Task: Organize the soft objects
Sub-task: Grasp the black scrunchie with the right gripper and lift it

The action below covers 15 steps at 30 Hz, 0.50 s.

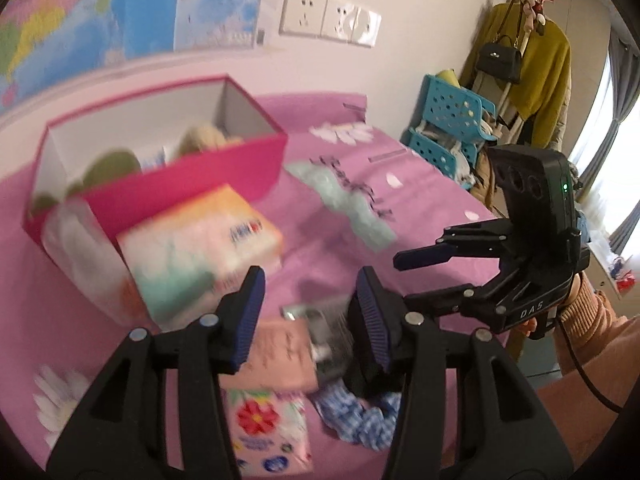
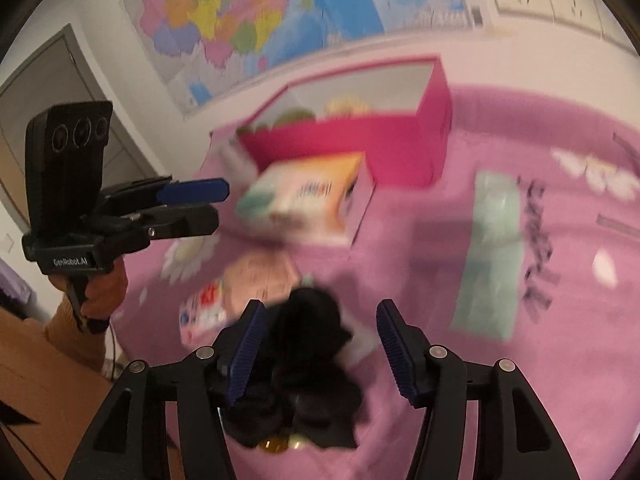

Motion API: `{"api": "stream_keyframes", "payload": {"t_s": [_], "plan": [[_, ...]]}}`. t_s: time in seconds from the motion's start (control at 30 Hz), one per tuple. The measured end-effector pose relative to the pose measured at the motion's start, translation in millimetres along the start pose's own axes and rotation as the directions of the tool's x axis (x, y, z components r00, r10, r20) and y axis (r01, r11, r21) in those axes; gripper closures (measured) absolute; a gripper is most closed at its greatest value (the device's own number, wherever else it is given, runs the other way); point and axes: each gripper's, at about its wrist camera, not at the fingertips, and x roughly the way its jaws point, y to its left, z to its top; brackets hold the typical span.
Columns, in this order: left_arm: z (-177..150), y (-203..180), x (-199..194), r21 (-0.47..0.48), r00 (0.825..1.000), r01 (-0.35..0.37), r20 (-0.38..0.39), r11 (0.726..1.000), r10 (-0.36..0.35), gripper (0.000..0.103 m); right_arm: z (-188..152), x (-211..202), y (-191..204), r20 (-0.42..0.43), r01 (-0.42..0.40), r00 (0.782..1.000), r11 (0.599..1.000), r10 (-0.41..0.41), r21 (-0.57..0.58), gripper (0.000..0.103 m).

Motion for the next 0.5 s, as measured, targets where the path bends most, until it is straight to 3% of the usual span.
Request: {"api": "stream_keyframes", "payload": {"t_s": [0.27, 0.33, 0.4, 0.5], "plan": [[-23, -3, 4, -0.04, 0.998, 0.049, -0.043, 0.998, -0.051, 0.053, -20, 20, 12, -0.061, 0.0, 0.998, 1.0, 0.0, -0.015, 0.045], [-27, -5, 4, -0.048, 0.996, 0.062, -0.053, 0.997, -0.065, 0.053, -22, 22, 11, -0.06, 0.006, 0.998, 1.0, -0.007, -0.011, 0.054], [-31, -5, 7, -0.05, 0.995, 0.074, -0.066, 0.996, -0.077, 0.053, -23, 22, 12, -0.055, 0.01, 0.998, 1.0, -0.011, -0.012, 0.078], [-36, -8, 11, -0.049, 0.99, 0.103, -0.092, 0.993, -0.107, 0.053, -23, 17, 12, -0.042, 0.026, 0.999, 0.999, -0.027, -0.025, 0.089]]}}
